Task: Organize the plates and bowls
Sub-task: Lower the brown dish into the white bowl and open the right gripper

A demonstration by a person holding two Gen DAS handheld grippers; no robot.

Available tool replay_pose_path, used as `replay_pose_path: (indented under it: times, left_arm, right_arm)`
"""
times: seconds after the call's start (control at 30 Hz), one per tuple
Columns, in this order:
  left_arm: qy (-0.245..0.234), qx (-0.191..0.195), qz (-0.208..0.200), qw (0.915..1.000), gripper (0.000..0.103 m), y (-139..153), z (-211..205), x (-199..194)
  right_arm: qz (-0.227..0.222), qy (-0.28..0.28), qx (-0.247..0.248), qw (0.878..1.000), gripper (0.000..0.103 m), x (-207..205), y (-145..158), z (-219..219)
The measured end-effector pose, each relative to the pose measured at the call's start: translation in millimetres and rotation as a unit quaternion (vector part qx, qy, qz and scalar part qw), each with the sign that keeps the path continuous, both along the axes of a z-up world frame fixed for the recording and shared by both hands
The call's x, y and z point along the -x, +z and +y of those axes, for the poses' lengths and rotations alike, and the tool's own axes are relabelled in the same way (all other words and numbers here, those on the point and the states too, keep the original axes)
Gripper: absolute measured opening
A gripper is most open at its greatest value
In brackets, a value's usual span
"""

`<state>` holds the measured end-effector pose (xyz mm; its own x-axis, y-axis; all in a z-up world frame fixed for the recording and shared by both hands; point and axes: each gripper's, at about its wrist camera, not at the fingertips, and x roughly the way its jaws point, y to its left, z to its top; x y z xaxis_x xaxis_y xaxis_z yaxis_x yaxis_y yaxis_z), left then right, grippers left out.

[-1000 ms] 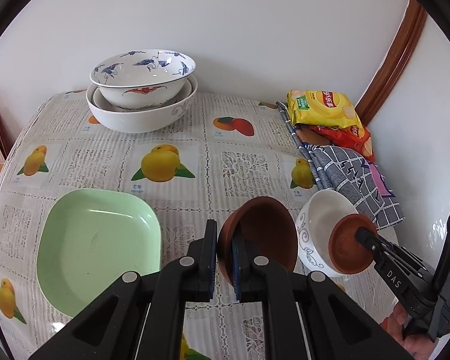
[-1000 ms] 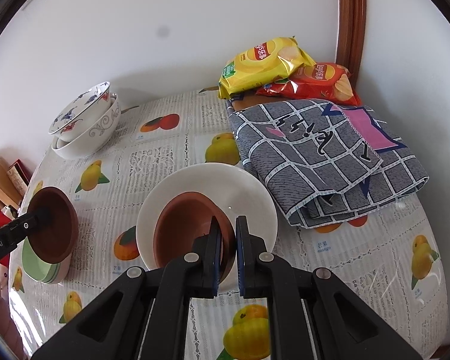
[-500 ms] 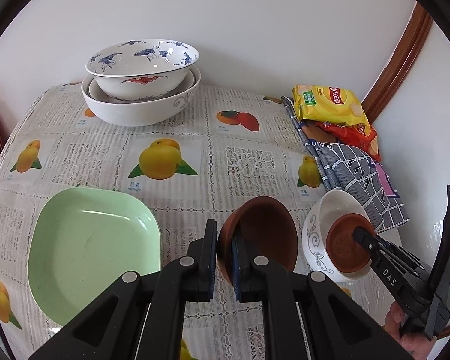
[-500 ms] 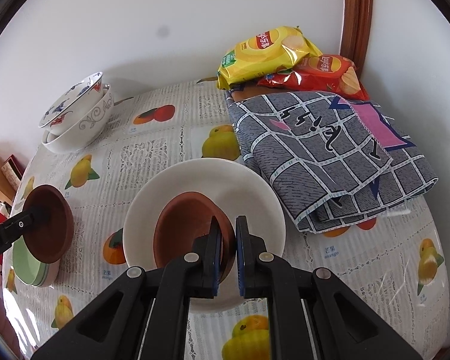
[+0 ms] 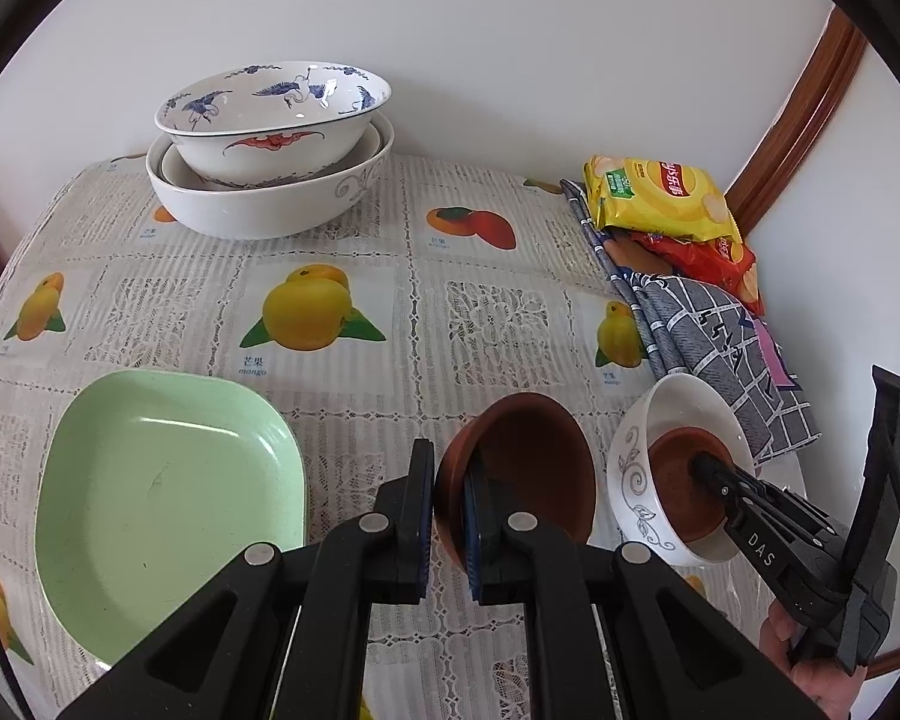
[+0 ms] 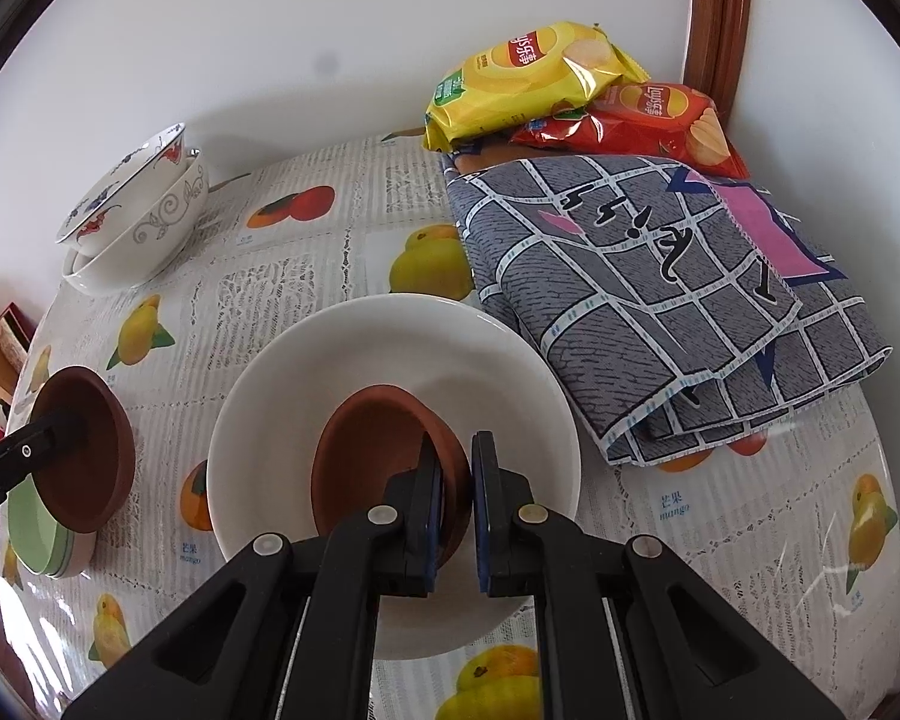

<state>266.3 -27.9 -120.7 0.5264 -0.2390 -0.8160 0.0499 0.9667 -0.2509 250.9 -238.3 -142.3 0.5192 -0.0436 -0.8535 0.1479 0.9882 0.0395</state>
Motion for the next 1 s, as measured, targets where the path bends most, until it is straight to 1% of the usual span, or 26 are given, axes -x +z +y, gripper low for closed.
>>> replay_pose_path:
  times: [0.13, 0.27, 0.47, 0.8, 0.93, 1.0]
  left_arm:
    - [-0.002, 0.001, 0.001, 1.0, 0.009, -2, 0, -2]
    - [-0.002, 0.002, 0.002, 1.0, 0.009, -3, 1, -3]
    - [-0.001, 0.005, 0.004, 1.0, 0.009, -5, 4, -5]
    - [0.001, 0.008, 0.009, 0.9999, 0.009, -9, 7, -7]
    - [0.0, 0.005, 0.008, 1.0, 0.009, -9, 6, -7]
    - [-0.001, -0.003, 0.004, 1.0, 0.009, -8, 5, -6]
  right_arm:
    - [0.003, 0.003, 0.005, 1.0, 0.009, -2, -1, 2]
    - [0.006, 0.005, 0.026, 1.0, 0.009, -5, -3, 7]
    - [0.015, 0.007, 0.031, 0.999, 0.009, -10, -9, 11]
    - [0.017, 0.011, 0.067, 0.998, 0.012, -15, -13, 20]
    - [0.014, 0.016, 0.083, 0.996, 0.013, -15, -15, 23]
    - [0.011, 0.017, 0.085, 0.996, 0.014, -15, -15, 24]
